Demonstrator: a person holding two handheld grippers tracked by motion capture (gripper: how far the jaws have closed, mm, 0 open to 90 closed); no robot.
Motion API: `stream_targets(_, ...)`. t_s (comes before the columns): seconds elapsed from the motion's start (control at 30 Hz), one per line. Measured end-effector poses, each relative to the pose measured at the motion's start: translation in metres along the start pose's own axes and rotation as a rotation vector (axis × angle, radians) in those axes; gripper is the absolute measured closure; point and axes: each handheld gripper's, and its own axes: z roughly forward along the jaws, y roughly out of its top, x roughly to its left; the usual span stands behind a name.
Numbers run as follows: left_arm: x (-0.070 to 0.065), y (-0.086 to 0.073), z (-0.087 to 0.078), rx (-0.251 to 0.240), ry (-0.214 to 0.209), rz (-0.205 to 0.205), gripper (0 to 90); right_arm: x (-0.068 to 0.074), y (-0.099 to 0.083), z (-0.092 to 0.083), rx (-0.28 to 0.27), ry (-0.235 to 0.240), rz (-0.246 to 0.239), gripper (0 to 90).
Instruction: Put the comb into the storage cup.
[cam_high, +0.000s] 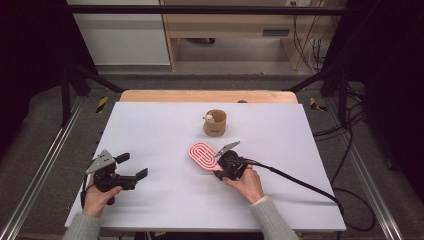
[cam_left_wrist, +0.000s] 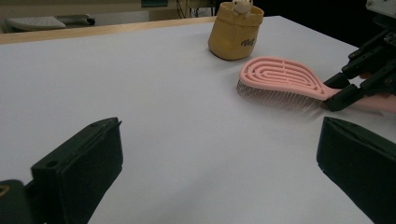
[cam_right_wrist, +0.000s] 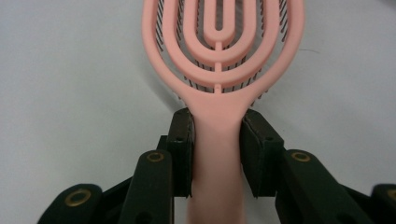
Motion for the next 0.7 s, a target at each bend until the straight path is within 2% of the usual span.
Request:
stream_targets(0.37,0.0000,0.0001,0.0000,-0.001,-0.001,0.000,0.4,0.0001,-0.0003,0.0000,0.002,-0.004,-0.004,68.9)
stream_targets(0.7,-0.0002,0.0001,0.0000,0.000,-0.002,0.000,0.4,0.0009,0.0001,-0.0034,-0.002,0.016,0.013,69.7)
